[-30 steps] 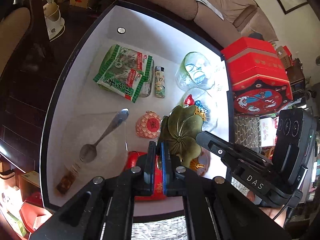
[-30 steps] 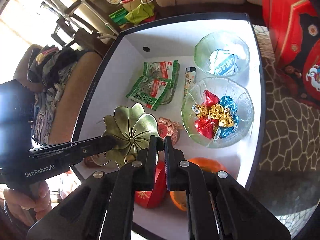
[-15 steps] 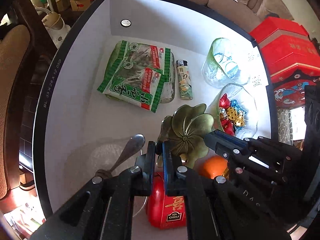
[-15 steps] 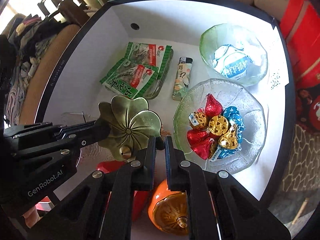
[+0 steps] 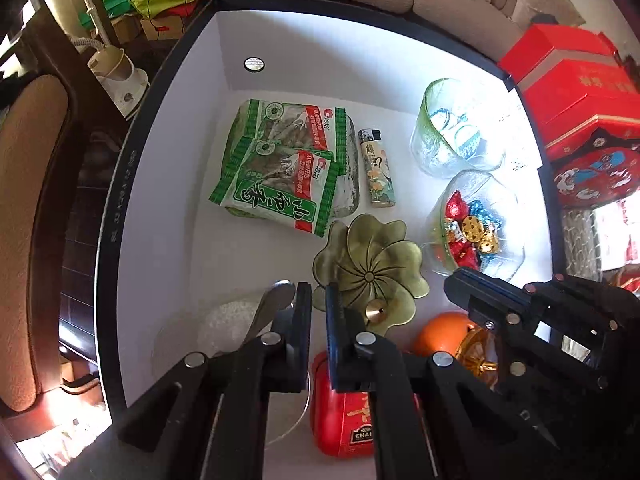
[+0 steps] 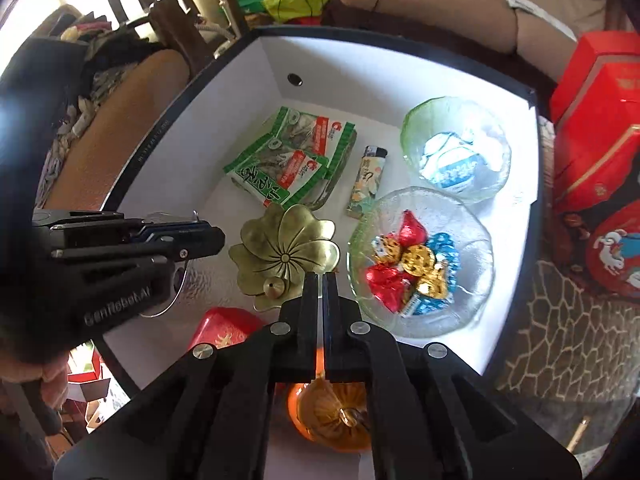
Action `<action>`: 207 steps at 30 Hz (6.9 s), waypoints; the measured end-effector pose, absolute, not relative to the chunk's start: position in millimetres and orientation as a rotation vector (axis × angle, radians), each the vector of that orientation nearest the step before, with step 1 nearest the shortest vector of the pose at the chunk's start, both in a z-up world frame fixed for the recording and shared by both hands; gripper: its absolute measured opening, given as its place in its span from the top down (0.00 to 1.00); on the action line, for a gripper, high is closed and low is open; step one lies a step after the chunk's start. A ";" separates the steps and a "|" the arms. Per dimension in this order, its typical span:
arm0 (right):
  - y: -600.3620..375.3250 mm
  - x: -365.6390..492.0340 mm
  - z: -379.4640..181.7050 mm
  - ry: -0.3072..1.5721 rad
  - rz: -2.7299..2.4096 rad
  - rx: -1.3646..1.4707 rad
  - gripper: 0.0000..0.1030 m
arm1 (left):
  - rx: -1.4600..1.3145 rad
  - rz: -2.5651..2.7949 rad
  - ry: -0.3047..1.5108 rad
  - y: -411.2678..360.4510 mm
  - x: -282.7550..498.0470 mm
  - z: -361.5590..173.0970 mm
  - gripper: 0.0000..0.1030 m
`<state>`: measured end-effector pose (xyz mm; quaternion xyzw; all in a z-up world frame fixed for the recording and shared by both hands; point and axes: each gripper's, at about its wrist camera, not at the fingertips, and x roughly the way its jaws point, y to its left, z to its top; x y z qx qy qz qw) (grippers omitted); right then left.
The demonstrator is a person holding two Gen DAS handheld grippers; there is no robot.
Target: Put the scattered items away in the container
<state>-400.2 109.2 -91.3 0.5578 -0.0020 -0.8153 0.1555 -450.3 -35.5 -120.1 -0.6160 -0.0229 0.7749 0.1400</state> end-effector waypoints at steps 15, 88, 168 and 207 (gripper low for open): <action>328.0 -240.1 -61.8 -0.131 -2.631 1.617 0.84 | -1.307 2.155 -0.181 42.4 -311.4 -47.8 0.51; 258.1 -171.1 -87.5 -0.386 -2.469 1.333 0.87 | -1.362 2.236 -0.164 157.8 -249.7 -72.8 0.88; 207.6 -230.0 -61.3 -0.008 -2.738 1.449 0.61 | -1.090 2.468 -0.117 25.2 -236.7 -68.7 0.50; 94.8 -257.2 -51.6 -0.185 -2.748 1.485 0.57 | -1.364 2.647 0.090 -79.0 -282.9 -37.4 0.43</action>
